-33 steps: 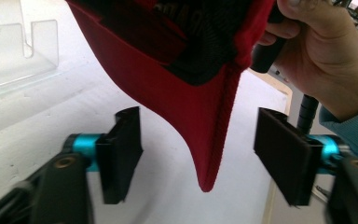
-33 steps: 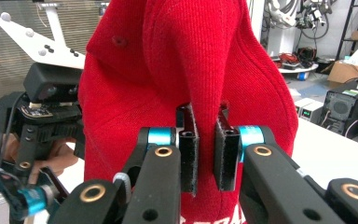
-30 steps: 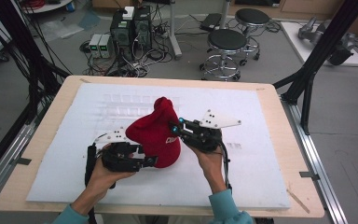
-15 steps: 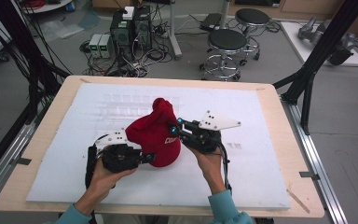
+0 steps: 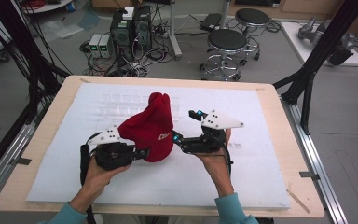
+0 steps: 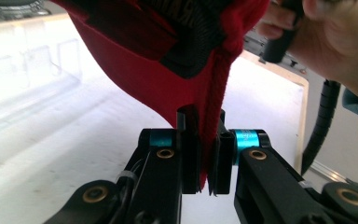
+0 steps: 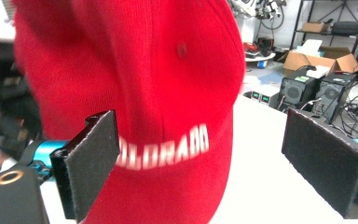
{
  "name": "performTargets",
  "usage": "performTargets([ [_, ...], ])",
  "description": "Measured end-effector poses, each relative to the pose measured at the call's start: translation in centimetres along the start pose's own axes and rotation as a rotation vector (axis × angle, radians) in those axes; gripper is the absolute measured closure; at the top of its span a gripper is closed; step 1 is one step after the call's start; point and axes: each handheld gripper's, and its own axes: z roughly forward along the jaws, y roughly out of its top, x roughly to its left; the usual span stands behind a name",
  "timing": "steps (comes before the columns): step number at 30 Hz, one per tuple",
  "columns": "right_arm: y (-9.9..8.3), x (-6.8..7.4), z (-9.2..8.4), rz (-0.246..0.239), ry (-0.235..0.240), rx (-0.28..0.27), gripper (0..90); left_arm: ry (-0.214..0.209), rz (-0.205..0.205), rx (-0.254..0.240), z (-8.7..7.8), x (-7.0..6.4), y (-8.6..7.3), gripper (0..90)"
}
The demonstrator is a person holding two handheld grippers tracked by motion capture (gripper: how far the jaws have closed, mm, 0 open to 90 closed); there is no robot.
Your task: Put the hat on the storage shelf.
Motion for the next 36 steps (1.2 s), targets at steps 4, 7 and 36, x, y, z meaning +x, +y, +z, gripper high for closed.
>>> performTargets([
  [4, -0.6, -0.3, -1.1, -0.008, -0.027, 0.053, 10.2, 0.054, 0.034, -0.02, -1.0, 1.0, 0.9, 85.3],
  [7, -1.3, -0.4, -2.4, -0.02, -0.048, 0.038, 10.2, 0.089, 0.043, -0.035, -1.7, 1.9, 1.6, 85.3],
  [36, -11.3, -3.0, -11.5, 0.058, -0.305, -0.032, 10.2, 0.435, 0.095, -0.044, -3.6, 10.4, 6.3, 85.3],
])
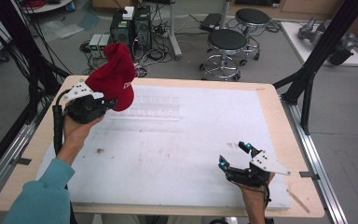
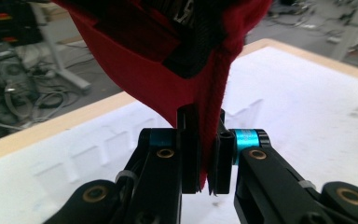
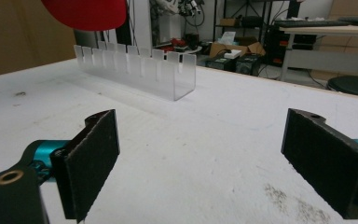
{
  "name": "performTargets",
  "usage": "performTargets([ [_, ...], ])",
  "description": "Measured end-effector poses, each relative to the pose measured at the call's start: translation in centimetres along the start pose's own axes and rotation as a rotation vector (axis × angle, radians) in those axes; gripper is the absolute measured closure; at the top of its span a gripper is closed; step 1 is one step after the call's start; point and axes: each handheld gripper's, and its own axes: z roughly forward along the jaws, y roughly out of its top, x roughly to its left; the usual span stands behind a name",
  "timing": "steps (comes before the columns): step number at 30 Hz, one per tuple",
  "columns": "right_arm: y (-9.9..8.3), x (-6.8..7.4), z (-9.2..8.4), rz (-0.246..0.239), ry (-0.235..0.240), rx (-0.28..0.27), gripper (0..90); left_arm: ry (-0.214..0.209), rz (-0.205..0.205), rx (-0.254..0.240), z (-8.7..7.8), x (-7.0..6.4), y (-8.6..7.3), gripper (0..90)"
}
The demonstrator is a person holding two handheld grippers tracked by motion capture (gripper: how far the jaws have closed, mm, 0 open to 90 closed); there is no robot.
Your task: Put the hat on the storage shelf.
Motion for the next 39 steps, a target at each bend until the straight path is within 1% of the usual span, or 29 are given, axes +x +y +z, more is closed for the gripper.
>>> performTargets([
  [2, -0.5, -0.3, 0.0, 0.011, -0.007, -0.004, 10.2, 0.014, -0.006, 0.0, 0.4, 0.3, 0.0, 85.3],
  [3, -0.8, -0.4, 0.0, 0.013, -0.013, -0.008, 10.2, 0.02, -0.003, 0.003, 0.5, 0.4, 0.0, 85.3],
  [4, -1.0, -0.5, 0.0, 0.009, -0.017, -0.009, 10.2, 0.033, -0.001, 0.009, 0.7, 0.5, -0.1, 85.3],
  [5, -1.1, -0.6, 0.0, 0.016, -0.019, -0.009, 10.2, 0.041, 0.005, 0.018, 0.9, 0.6, -0.1, 85.3],
  [6, -1.3, -0.7, 0.1, 0.009, -0.018, -0.01, 10.2, 0.048, 0.01, 0.03, 1.2, 0.7, -0.3, 85.3],
  [7, -1.4, -0.8, 0.1, 0.006, -0.017, -0.008, 10.2, 0.051, 0.01, 0.037, 1.4, 0.8, -0.4, 85.3],
  [10, -1.6, -0.9, 0.2, -0.004, -0.017, -0.032, 10.2, 0.066, 0.02, 0.058, 2.0, 0.9, -0.6, 85.3],
  [13, -1.9, -0.9, 0.3, -0.007, -0.01, -0.051, 10.2, 0.066, 0.029, 0.062, 2.5, 0.9, -0.8, 85.3],
  [14, -1.9, -0.8, 0.3, -0.003, -0.015, -0.051, 10.3, 0.067, 0.029, 0.069, 2.7, 0.8, -0.8, 85.3],
  [16, -1.9, -0.7, 0.3, -0.02, -0.016, -0.055, 10.2, 0.075, 0.038, 0.084, 3.0, 0.7, -1.0, 85.3],
  [17, -2.0, -0.7, 0.3, -0.021, -0.018, -0.054, 10.3, 0.081, 0.051, 0.098, 3.1, 0.7, -1.0, 85.3],
  [18, -2.0, -0.6, 0.3, -0.03, -0.024, -0.057, 10.3, 0.085, 0.052, 0.107, 3.2, 0.6, -1.1, 85.3],
  [19, -2.0, -0.6, 0.3, -0.029, -0.029, -0.057, 10.3, 0.084, 0.05, 0.114, 3.4, 0.6, -1.2, 85.3],
  [21, -2.0, -0.5, 0.2, -0.035, -0.038, -0.063, 10.3, 0.086, 0.047, 0.107, 3.6, 0.5, -1.3, 85.3],
  [23, -2.0, -0.5, 0.2, -0.029, -0.043, -0.062, 10.3, 0.09, 0.052, 0.112, 3.8, 0.4, -1.3, 85.3],
  [24, -2.0, -0.5, 0.2, -0.031, -0.045, -0.064, 10.3, 0.092, 0.051, 0.116, 3.9, 0.3, -1.3, 85.3],
  [26, -2.1, -0.5, 0.2, -0.032, -0.048, -0.072, 10.2, 0.1, 0.067, 0.125, 4.2, -0.1, -1.4, 85.3],
  [28, -2.1, -0.5, 0.1, -0.026, -0.048, -0.076, 10.3, 0.109, 0.074, 0.129, 4.4, -0.4, -1.4, 85.3],
  [29, -2.1, -0.5, 0.0, -0.028, -0.051, -0.081, 10.3, 0.115, 0.078, 0.142, 4.6, -0.4, -1.4, 85.3],
  [31, -2.2, -0.6, 0.0, -0.028, -0.051, -0.091, 10.3, 0.117, 0.071, 0.155, 4.9, -0.4, -1.7, 85.3],
  [34, -2.2, -0.6, 0.0, -0.022, -0.054, -0.094, 10.3, 0.125, 0.051, 0.148, 5.4, -0.4, -2.6, 85.3],
  [37, -2.2, -0.6, -0.1, -0.021, -0.055, -0.104, 10.3, 0.133, 0.055, 0.138, 5.7, -0.5, -3.5, 85.3],
  [39, -2.2, -0.6, -0.1, -0.016, -0.057, -0.104, 10.3, 0.139, 0.05, 0.105, 5.6, -0.8, -4.2, 85.3],
])
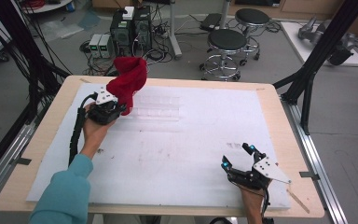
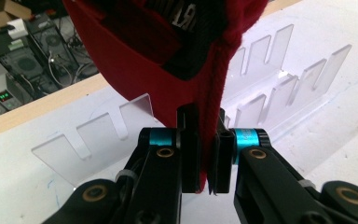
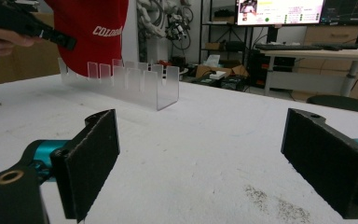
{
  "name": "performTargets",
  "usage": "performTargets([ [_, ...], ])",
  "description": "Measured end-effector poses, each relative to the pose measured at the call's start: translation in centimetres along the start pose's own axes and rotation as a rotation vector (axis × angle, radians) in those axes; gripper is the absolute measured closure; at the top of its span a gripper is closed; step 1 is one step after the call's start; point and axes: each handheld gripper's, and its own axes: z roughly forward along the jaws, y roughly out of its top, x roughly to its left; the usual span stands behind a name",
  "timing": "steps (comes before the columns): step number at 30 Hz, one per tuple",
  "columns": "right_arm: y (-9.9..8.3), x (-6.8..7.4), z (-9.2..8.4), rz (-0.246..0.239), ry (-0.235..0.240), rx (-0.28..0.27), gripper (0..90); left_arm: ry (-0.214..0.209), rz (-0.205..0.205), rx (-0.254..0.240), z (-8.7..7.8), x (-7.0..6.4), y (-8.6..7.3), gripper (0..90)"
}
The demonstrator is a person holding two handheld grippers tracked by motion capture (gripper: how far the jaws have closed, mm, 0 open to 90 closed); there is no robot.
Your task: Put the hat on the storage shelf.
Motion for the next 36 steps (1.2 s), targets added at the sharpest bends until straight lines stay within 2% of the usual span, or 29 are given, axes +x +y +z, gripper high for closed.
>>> performTargets([
  [6, 0.0, 0.0, 0.0, 0.005, -0.004, -0.003, 10.3, 0.007, -0.022, -0.023, -0.1, -0.1, -1.0, 85.1],
  [10, 0.0, 0.0, 0.0, 0.004, -0.008, -0.007, 10.3, -0.021, -0.054, -0.019, -0.1, 0.0, -1.5, 81.0],
  [11, 0.0, -0.1, -0.1, 0.002, -0.008, -0.01, 10.2, 0.022, -0.04, -0.007, -0.1, -0.1, -1.5, 73.4],
  [12, 0.0, 0.0, -0.1, 0.002, -0.009, -0.01, 10.3, 0.079, -0.016, -0.004, -0.1, -0.3, -1.4, 57.4],
  [13, 0.0, 0.0, -0.1, 0.001, -0.012, -0.011, 10.3, 0.079, -0.016, -0.012, -0.2, -0.3, -1.5, 43.4],
  [14, 0.0, 0.0, -0.1, -0.003, -0.018, -0.011, 10.3, 0.057, -0.024, -0.017, -0.4, -0.1, -1.5, 32.9],
  [16, 0.0, 0.1, -0.1, -0.001, -0.017, -0.007, 10.3, 0.05, -0.049, -0.029, -0.7, -0.1, -1.6, 26.1],
  [18, 0.0, 0.0, 0.0, 0.001, -0.02, -0.006, 10.3, 0.003, -0.094, -0.039, -1.1, 0.2, -1.6, 17.4],
  [19, 0.0, 0.0, 0.0, 0.003, -0.02, -0.007, 10.3, -0.022, -0.114, -0.064, -1.4, 0.2, -1.8, 17.5],
  [21, 0.0, 0.0, 0.0, 0.0, -0.021, -0.008, 10.3, -0.074, -0.146, -0.068, -2.0, 0.5, -1.8, 13.0],
  [23, 0.0, 0.0, -0.1, -0.004, -0.02, -0.01, 10.3, -0.138, -0.168, -0.104, -2.9, 0.8, -2.1, 11.0],
  [24, 0.0, 0.1, -0.1, -0.004, -0.022, -0.011, 10.3, -0.133, -0.163, -0.113, -3.4, 0.7, -2.2, 10.9],
  [26, 0.0, 0.1, -0.1, -0.001, -0.022, -0.01, 10.3, -0.162, -0.139, -0.125, -4.5, 0.8, -2.6, 10.9],
  [30, 0.0, 0.1, -0.1, -0.004, -0.025, -0.013, 10.3, -0.207, -0.135, -0.148, -6.6, 1.1, -3.8, 10.9],
  [36, 0.0, 0.1, 0.0, -0.009, -0.026, 0.001, 10.3, -0.232, -0.1, -0.194, -9.8, 1.5, -6.4, 10.4],
])
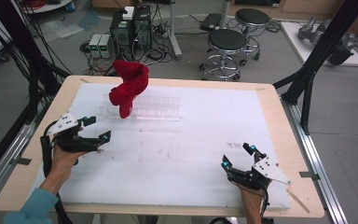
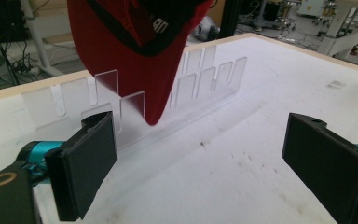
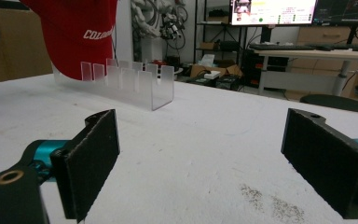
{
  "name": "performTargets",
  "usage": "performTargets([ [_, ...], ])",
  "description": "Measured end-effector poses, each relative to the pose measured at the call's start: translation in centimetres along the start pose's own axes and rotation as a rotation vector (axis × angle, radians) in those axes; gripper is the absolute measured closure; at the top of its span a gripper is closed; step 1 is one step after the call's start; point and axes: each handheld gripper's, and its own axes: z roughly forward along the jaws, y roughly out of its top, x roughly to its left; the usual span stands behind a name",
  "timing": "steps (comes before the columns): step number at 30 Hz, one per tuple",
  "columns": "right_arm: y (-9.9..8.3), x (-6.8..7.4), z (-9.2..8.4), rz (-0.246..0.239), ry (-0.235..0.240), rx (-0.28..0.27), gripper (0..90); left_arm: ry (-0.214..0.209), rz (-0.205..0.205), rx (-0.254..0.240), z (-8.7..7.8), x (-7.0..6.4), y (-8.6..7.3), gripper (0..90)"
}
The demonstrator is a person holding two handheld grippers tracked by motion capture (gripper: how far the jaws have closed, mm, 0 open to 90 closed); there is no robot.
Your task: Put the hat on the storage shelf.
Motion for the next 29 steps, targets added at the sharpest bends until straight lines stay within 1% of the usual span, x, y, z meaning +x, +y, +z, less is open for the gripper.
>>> performTargets([
  [1, 0.0, 0.1, 0.0, 0.002, 0.003, 0.005, 10.3, -0.007, -0.002, -0.006, -0.5, -0.1, -0.4, 10.4],
  [2, 0.0, 0.1, 0.0, -0.001, 0.0, 0.005, 10.3, -0.013, -0.014, -0.018, -1.0, -0.2, -0.8, 10.4],
  [4, 0.0, 0.1, 0.0, -0.002, 0.001, 0.006, 10.3, -0.016, -0.018, -0.036, -1.9, -0.5, -1.6, 10.4],
  [5, 0.0, 0.1, 0.0, -0.002, -0.001, 0.004, 10.3, -0.015, -0.013, -0.047, -2.2, -0.7, -2.1, 10.4],
  [8, 0.0, 0.1, 0.0, 0.001, -0.002, 0.005, 10.3, -0.016, -0.014, -0.064, -2.9, -1.0, -3.5, 10.5],
  [10, 0.0, 0.1, 0.0, -0.001, -0.002, 0.003, 10.3, -0.022, -0.018, -0.065, -3.3, -1.1, -4.2, 10.6],
  [11, 0.0, 0.1, 0.0, -0.004, -0.002, 0.002, 10.3, -0.014, -0.007, -0.066, -3.5, -1.1, -4.5, 10.6],
  [12, 0.0, 0.1, 0.0, -0.004, -0.003, 0.002, 10.3, -0.013, -0.005, -0.076, -3.7, -1.2, -4.7, 10.6],
  [14, 0.0, 0.1, 0.0, -0.008, 0.0, -0.001, 10.3, -0.016, -0.016, -0.113, -4.0, -1.2, -5.1, 10.6],
  [16, 0.0, 0.1, 0.0, -0.008, 0.001, -0.001, 10.2, -0.014, -0.013, -0.135, -4.3, -1.4, -5.6, 10.6],
  [17, 0.0, 0.1, 0.0, -0.008, 0.002, -0.001, 10.3, -0.012, -0.016, -0.138, -4.3, -1.5, -5.8, 10.6],
  [18, 0.0, 0.1, 0.0, -0.01, 0.003, -0.001, 10.2, -0.004, -0.008, -0.133, -4.3, -1.5, -6.0, 10.6],
  [21, 0.0, 0.2, 0.0, -0.022, 0.003, 0.003, 10.3, 0.014, -0.012, -0.144, -4.4, -1.6, -6.8, 10.6],
  [23, 0.0, 0.3, 0.0, -0.018, 0.003, 0.005, 10.3, 0.02, -0.014, -0.162, -4.6, -1.6, -6.9, 10.6],
  [26, 0.0, 0.3, 0.0, -0.024, 0.004, 0.008, 10.3, 0.036, -0.002, -0.165, -4.6, -1.8, -6.9, 10.6],
  [29, 0.0, 0.4, 0.1, -0.039, -0.004, 0.009, 10.3, 0.054, -0.008, -0.174, -4.6, -1.8, -7.0, 10.6],
])
